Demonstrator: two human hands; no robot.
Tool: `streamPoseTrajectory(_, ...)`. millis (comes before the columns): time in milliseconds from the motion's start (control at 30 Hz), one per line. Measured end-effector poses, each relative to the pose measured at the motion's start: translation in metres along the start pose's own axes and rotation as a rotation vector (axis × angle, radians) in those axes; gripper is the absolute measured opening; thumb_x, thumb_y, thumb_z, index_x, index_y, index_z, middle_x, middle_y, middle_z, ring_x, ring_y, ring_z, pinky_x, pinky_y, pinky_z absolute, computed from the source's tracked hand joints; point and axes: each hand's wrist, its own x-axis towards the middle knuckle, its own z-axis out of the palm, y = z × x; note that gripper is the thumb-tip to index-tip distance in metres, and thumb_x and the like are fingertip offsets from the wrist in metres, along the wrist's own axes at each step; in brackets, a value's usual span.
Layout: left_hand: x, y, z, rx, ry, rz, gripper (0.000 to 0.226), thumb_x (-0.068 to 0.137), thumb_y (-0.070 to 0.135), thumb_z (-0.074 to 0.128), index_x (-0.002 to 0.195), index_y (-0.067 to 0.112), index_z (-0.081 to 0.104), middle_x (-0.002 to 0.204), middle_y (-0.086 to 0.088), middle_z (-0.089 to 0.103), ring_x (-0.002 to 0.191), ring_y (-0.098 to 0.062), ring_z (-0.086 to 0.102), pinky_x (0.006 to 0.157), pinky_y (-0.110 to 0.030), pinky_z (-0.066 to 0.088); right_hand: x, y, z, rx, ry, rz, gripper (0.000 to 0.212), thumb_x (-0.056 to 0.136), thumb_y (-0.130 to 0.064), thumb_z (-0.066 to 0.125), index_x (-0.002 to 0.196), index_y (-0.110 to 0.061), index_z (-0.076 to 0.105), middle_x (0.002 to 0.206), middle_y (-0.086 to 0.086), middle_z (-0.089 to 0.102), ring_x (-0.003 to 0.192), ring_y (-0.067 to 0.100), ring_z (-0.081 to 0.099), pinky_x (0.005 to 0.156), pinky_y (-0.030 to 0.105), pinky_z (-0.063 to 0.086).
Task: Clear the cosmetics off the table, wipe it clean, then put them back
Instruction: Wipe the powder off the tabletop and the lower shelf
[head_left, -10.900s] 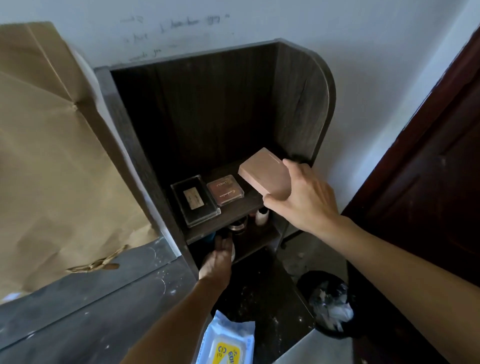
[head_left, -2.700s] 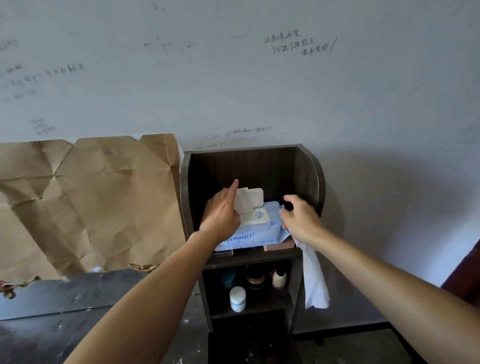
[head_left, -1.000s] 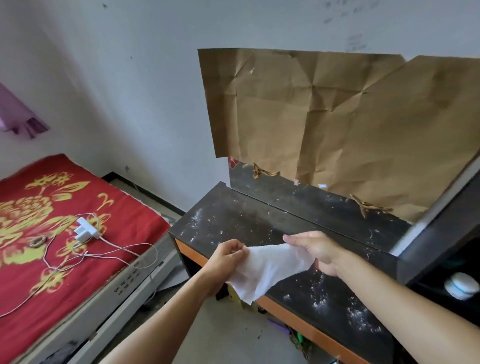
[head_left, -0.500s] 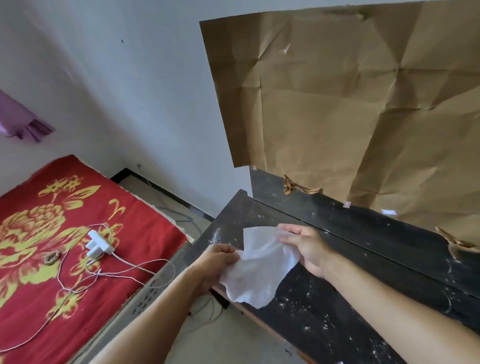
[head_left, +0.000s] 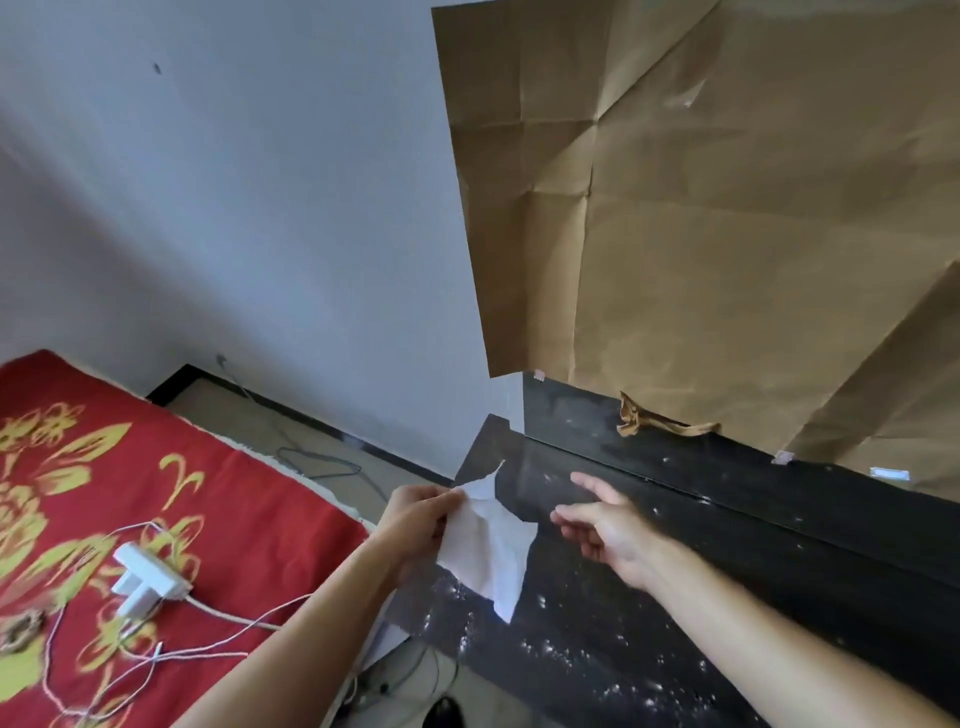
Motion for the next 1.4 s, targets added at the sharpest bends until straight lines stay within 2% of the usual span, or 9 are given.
streamPoseTrajectory(167,0.043,0.019,-0.037,0.115,-0.135,0.058,0.023,0.092,0.02,0.059,0.086,0.001,0.068,0.08,-0.015,0.067,0.07,-0.025,0.065,0.068,-0.034,0.052,0.021,-0.004,0.054,-0.045,0.163,-0.06,0.014,0.091,-0.018,0.056,0.1,-0.02,0.067,0.09,0.002,0.069,0.084,0.016,0.062,0.064,0.027,0.042)
streamPoseTrajectory(367,0.073,0.042,-0.076,0.05,-0.335,0.107,0.024,0.094,0.012,0.051,0.07,0.012,0.057,0.065,-0.003,0.055,0.058,-0.016,0.055,0.053,-0.023,0.045,0.05,0.005,0.12,0.065,-0.039,0.19,0.033,0.09,-0.051,0.052,0.108,-0.024,0.059,0.106,0.01,0.069,0.1,0.024,0.064,0.078,0.034,0.046)
streamPoseTrajectory(533,0.103,0.038,-0.097,0.177,-0.269,0.131,0.026,0.092,0.008,0.05,0.067,0.008,0.056,0.065,-0.007,0.05,0.062,-0.021,0.049,0.059,-0.03,0.041,0.074,-0.003,0.145,0.3,0.169,0.064,0.02,0.078,-0.014,0.072,0.097,-0.014,0.066,0.097,0.01,0.068,0.086,0.025,0.06,0.072,0.033,0.046)
streamPoseTrajectory(767,0.132,0.014,-0.086,0.521,-0.073,0.389,0.019,0.085,0.018,0.064,0.066,0.014,0.064,0.119,0.014,0.053,0.108,-0.005,0.049,0.091,-0.029,0.039,0.075,0.001,0.109,-0.548,0.61,-0.361,0.04,0.075,-0.027,0.077,0.05,-0.015,0.048,0.109,-0.006,0.059,0.101,0.011,0.05,0.08,0.025,0.037)
streamPoseTrajectory(867,0.143,0.017,-0.065,0.401,-0.066,0.344,0.033,0.08,0.009,0.061,0.05,0.01,0.049,0.095,0.0,0.071,0.093,-0.002,0.059,0.077,-0.022,0.042,0.088,-0.007,0.097,-0.525,0.606,-0.492,0.042,0.077,-0.015,0.072,0.045,-0.02,0.044,0.118,-0.012,0.061,0.096,0.003,0.055,0.079,0.025,0.042)
streamPoseTrajectory(967,0.159,0.019,-0.043,0.412,-0.014,0.307,0.031,0.083,0.016,0.065,0.054,0.007,0.056,0.056,-0.005,0.055,0.053,-0.009,0.046,0.054,-0.022,0.036,0.105,-0.014,0.088,-0.301,0.504,-0.407,0.027,0.077,-0.016,0.074,0.059,-0.014,0.054,0.064,-0.011,0.063,0.058,0.003,0.051,0.058,0.027,0.039)
streamPoseTrajectory(1133,0.191,0.009,-0.021,0.482,-0.016,0.231,0.014,0.086,0.021,0.067,0.076,0.01,0.069,0.067,0.003,0.063,0.058,-0.007,0.054,0.044,-0.007,0.036,0.141,-0.008,0.069,-0.379,0.503,-0.257,0.044,0.069,-0.007,0.075,0.104,-0.023,0.051,0.095,0.005,0.063,0.088,0.018,0.06,0.074,0.03,0.049)
streamPoseTrajectory(1267,0.217,0.001,-0.013,0.304,0.011,0.066,0.017,0.088,0.024,0.065,0.097,0.01,0.068,0.089,-0.003,0.069,0.078,-0.017,0.065,0.059,-0.021,0.051,0.175,-0.013,0.065,-0.451,0.629,-0.278,0.037,0.075,-0.014,0.071,0.107,-0.019,0.052,0.105,0.007,0.064,0.099,0.026,0.06,0.078,0.032,0.048)
streamPoseTrajectory(1400,0.218,-0.019,-0.032,0.424,0.102,0.031,0.025,0.09,0.022,0.06,0.112,0.011,0.062,0.101,-0.004,0.065,0.083,-0.016,0.061,0.07,-0.027,0.051,0.168,-0.001,0.06,-1.097,0.707,-0.474,0.043,0.076,-0.021,0.071,0.116,-0.017,0.055,0.116,0.006,0.061,0.106,0.03,0.053,0.079,0.039,0.046)
